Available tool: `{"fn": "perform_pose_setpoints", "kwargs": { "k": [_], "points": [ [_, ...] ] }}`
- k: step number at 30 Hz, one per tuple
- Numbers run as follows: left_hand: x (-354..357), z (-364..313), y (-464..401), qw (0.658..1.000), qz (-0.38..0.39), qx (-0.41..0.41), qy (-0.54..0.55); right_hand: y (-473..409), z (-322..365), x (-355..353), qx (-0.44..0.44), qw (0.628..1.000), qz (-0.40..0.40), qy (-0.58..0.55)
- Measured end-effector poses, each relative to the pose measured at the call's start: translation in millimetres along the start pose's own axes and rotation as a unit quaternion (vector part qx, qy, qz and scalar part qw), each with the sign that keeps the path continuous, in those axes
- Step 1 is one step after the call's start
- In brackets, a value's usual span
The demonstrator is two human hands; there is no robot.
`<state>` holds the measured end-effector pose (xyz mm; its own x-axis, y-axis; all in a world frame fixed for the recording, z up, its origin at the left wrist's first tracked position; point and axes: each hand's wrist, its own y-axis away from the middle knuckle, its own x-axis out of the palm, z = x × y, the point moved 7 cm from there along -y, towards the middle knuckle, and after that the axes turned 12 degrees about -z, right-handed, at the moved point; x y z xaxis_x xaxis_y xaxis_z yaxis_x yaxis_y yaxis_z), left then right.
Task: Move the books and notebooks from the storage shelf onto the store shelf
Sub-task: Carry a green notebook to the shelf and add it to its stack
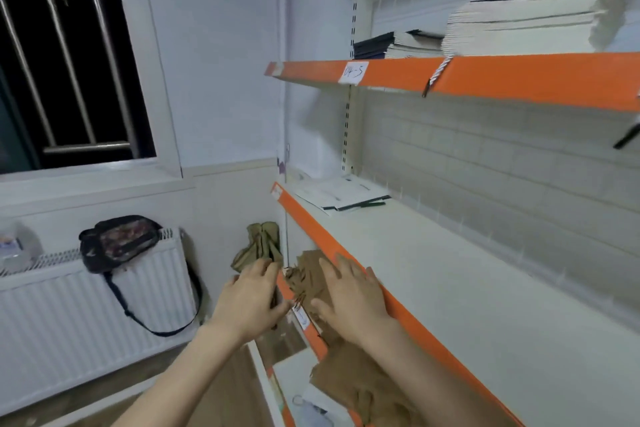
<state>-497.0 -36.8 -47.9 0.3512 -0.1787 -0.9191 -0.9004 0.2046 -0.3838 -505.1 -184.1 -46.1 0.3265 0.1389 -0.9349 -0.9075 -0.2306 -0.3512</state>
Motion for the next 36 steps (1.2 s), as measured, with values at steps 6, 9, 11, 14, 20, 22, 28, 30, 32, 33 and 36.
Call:
{"fn": "perform_pose_setpoints", "kwargs": {
  "k": [6, 9, 11, 14, 20, 22, 28, 30, 32, 33, 36],
  "points": [
    [22.6, 48.3, -72.6, 1.0, 0.015, 0.002, -0.006, -88.3, 2.6, 32.1, 0.004, 1.0, 0.0, -0.009],
    [30.9, 59.2, -98.7, 1.0, 0.003, 0.008, 0.008, -112.2, 2.7, 41.0, 0.005, 1.0, -0.008, -0.015],
    [41.1, 60.7, -112.8, 1.0, 0.009, 0.013, 0.015, -121.5, -1.4, 45.6, 0.005, 1.0, -0.008, -0.012],
    [57.7, 58.5, -137.8, 0.999, 0.011, 0.023, 0.04, -138.6, -17.3, 50.7, 0.024, 1.0, -0.017, -0.009],
    [91.0, 40.9, -196.8, 0.992, -0.003, 0.08, 0.099, -171.6, -59.1, 71.9, 0.103, 0.995, -0.011, 0.009],
    [98.4, 33.6, -224.7, 0.988, -0.011, 0.104, 0.112, -185.7, -75.3, 79.4, 0.14, 0.99, -0.011, 0.007],
    [123.2, 7.9, -314.9, 0.973, 0.002, 0.196, 0.12, -234.2, -127.1, 95.1, 0.267, 0.963, -0.037, 0.021],
    [135.1, 2.7, -339.7, 0.964, 0.02, 0.24, 0.11, -247.7, -138.7, 98.0, 0.305, 0.951, -0.046, 0.021],
    [148.0, -3.9, -357.1, 0.953, 0.049, 0.278, 0.109, -254.1, -147.9, 103.0, 0.346, 0.937, -0.05, 0.021],
    [153.5, -8.0, -363.4, 0.947, 0.064, 0.294, 0.112, -255.7, -151.4, 105.9, 0.364, 0.93, -0.053, 0.022],
    [166.6, -20.8, -374.7, 0.928, 0.112, 0.329, 0.13, -258.6, -156.2, 114.6, 0.412, 0.909, -0.058, 0.02]
  ]
}}
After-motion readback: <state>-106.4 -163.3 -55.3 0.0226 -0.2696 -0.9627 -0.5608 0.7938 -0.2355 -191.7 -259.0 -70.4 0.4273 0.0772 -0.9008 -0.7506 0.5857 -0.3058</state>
